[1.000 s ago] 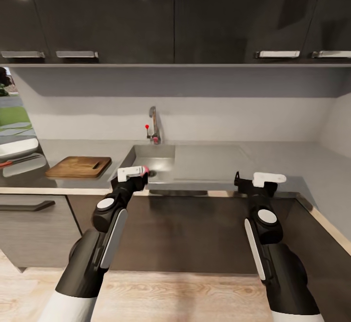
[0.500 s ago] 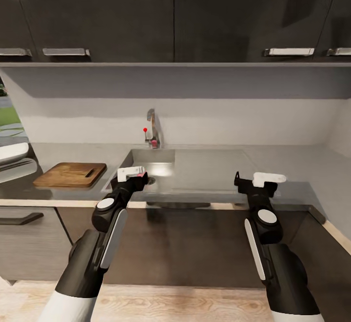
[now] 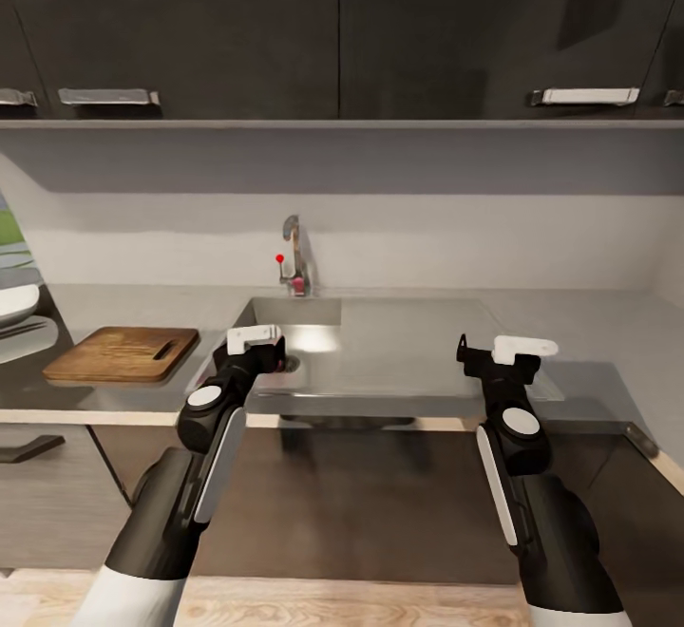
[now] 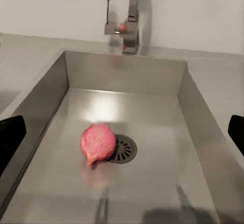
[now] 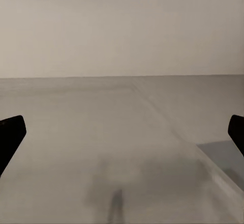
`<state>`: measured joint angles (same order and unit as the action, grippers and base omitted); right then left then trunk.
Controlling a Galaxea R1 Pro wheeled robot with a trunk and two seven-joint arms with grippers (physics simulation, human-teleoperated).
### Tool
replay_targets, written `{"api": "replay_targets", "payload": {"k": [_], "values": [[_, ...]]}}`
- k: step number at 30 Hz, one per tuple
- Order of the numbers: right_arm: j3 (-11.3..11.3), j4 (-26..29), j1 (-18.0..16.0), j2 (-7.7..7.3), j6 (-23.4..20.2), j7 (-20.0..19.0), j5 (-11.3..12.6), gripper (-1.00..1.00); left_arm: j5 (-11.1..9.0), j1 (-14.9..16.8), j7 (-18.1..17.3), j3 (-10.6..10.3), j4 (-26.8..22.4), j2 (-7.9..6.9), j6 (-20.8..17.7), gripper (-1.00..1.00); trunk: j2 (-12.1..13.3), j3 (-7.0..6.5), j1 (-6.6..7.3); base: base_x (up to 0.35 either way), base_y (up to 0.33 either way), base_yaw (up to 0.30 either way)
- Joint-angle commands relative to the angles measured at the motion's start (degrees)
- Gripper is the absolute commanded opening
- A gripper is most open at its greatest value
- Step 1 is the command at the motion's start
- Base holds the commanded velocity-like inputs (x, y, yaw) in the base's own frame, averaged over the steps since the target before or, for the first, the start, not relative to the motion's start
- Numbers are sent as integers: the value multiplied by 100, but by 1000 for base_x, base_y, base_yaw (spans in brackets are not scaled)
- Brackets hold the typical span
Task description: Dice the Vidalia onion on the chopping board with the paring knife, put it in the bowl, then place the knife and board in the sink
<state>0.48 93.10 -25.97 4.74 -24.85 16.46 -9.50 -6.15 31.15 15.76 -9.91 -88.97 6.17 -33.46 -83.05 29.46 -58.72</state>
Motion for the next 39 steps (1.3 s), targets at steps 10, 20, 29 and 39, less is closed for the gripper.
{"api": "replay_targets", "payload": {"k": [10,20,29,39], "values": [[10,6,-4,1,-21,-1,-52,100,-18,5,56,-9,-3,-56,-20,100,-3,6,-1,94,0,0],[14,-1,-4,-8,964,-367,-52,100,-26,0,54,-11,3,-96,-34,100,-3,6,-1,7,0,0],[9,-8,-4,-15,1194,-406,-58,100,-20,-2,58,-9,3,-97,-38,100,-3,6,-1,0,0,0],[-17,-14,-4,-25,1080,-407,-59,100,-27,2,56,-24,11,-104,-38,100,-3,6,-1,0,0,0]]}}
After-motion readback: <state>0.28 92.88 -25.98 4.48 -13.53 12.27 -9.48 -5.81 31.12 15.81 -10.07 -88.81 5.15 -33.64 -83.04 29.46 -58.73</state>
